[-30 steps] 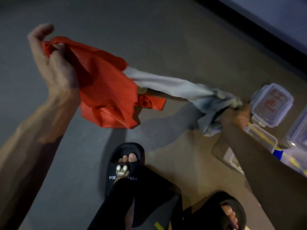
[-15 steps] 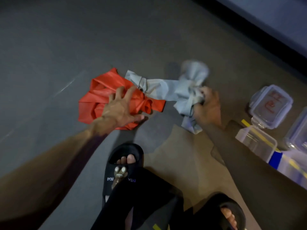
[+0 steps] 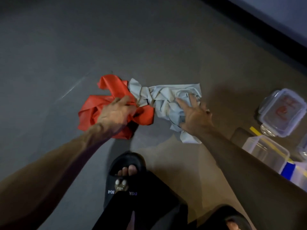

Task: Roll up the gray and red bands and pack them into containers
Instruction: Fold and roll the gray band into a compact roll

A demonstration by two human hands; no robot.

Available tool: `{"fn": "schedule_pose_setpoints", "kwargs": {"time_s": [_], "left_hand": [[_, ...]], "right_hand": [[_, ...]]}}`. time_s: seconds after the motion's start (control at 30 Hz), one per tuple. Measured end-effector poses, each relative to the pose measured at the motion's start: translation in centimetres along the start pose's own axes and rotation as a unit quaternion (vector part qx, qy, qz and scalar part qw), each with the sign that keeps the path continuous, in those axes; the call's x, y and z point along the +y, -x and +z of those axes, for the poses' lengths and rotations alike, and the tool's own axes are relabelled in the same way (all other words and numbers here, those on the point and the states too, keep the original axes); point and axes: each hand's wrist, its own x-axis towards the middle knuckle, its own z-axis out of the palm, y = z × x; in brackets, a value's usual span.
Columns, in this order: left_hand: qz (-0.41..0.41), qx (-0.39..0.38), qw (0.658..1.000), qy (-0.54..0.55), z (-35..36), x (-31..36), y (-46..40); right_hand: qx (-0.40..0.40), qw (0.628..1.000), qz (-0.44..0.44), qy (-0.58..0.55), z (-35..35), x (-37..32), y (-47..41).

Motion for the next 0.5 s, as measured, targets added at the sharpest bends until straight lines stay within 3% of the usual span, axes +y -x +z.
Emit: {"fn": "schedule_pose_setpoints", "kwargs": {"time_s": [0.17,0.27,0.33,0.43,0.5], "left_hand": [[-0.180,0.029,0.983,-0.022,0.0,-9.3,-0.9],[-0.184,-0.039,0.981,-0.040,-2.4,-11.6,-1.0],[-0.179,-0.075,0.980,-0.045,-4.9,-8.6,0.0],[-0.196,-0.177,0.962,-0.068,-5.6,-5.1,0.9],[-0.204,-0.209,0.955,-0.049,-5.7,-3.7,1.4]], "right_hand": [[0.122,0.992,-0.024,0.009,0.9,0.1,0.7],[0.177,0.979,-0.047,-0.092,1.1,0.3,1.3],[0.185,0.959,0.007,-0.214,0.6,0.1,1.9],[0.160,0.897,0.132,-0.391,-0.3,0.0,2.4],[0.130,0.876,0.198,-0.421,-0.9,0.5,3.2]]}}
